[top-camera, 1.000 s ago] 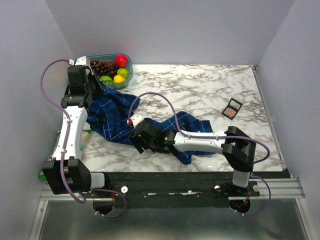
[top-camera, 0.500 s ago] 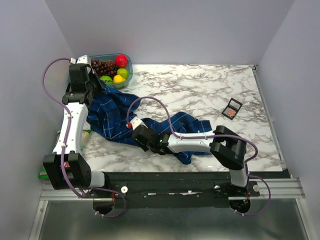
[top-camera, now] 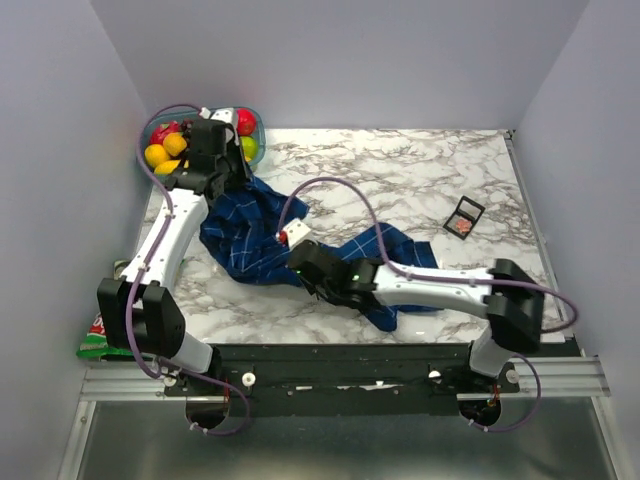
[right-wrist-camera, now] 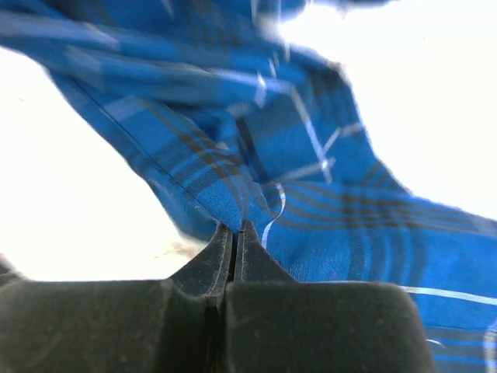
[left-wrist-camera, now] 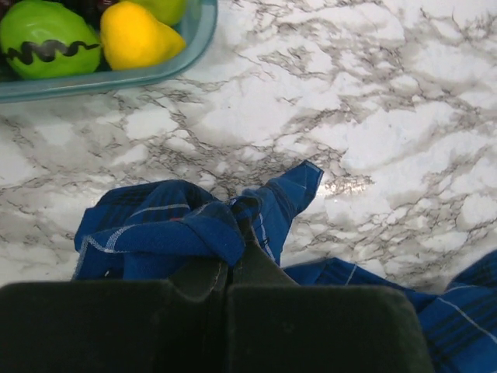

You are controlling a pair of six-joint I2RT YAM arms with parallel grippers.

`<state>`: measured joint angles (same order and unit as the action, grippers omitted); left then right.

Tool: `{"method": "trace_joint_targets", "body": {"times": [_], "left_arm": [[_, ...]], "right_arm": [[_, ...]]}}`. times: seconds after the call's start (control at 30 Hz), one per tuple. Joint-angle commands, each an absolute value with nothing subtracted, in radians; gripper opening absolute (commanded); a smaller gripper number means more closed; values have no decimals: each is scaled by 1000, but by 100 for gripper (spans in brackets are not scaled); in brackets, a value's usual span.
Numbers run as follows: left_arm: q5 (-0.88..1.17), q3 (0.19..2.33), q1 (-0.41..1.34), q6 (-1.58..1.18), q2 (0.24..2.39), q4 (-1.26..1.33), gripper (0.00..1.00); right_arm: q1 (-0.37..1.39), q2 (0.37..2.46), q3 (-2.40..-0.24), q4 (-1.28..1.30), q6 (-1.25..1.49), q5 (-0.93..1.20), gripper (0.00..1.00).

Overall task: Pin the brooch onto the clothing
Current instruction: Adjust the crumpled clothing at the center of the board.

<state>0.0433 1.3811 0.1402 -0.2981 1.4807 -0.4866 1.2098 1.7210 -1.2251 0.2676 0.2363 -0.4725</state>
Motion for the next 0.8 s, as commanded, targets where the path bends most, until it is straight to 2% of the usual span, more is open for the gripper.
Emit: {"method": "trace_joint_targets", "body": {"times": [0.0, 0.07, 0.1, 0.13, 0.17, 0.23, 0.4, 0.47, 0.6, 0.77], "left_arm": [[-20, 1451, 259, -221, 1554, -544, 0], [37, 1509, 276, -190, 1594, -604, 15], [41, 1532, 287, -186, 1618, -626, 49], [40, 1561, 288, -186, 1618, -636, 65], [43, 1568, 287, -187, 1608, -631, 74], [46, 1577, 288, -187, 1542, -609, 99], [119, 1572, 288, -196, 1329, -523, 99], [147, 1511, 287, -199, 1261, -483, 99], [384, 1323, 304, -218, 1077, -422, 99], [511, 1145, 367, -140, 1000, -515, 99]], "right_arm": [[1215, 1458, -1186, 317, 278, -445, 1], [1206, 1367, -1183, 342, 278, -449, 1], [1197, 1339, -1183, 351, 279, -446, 1], [1174, 1319, -1184, 360, 282, -439, 1], [1161, 1303, -1186, 379, 285, -413, 1], [1125, 1264, -1192, 399, 294, -391, 1], [1054, 1220, -1212, 446, 313, -322, 1], [1022, 1195, -1221, 454, 319, -298, 1], [973, 1161, -1241, 465, 310, -293, 1], [902, 1146, -1288, 511, 295, -256, 1]]}}
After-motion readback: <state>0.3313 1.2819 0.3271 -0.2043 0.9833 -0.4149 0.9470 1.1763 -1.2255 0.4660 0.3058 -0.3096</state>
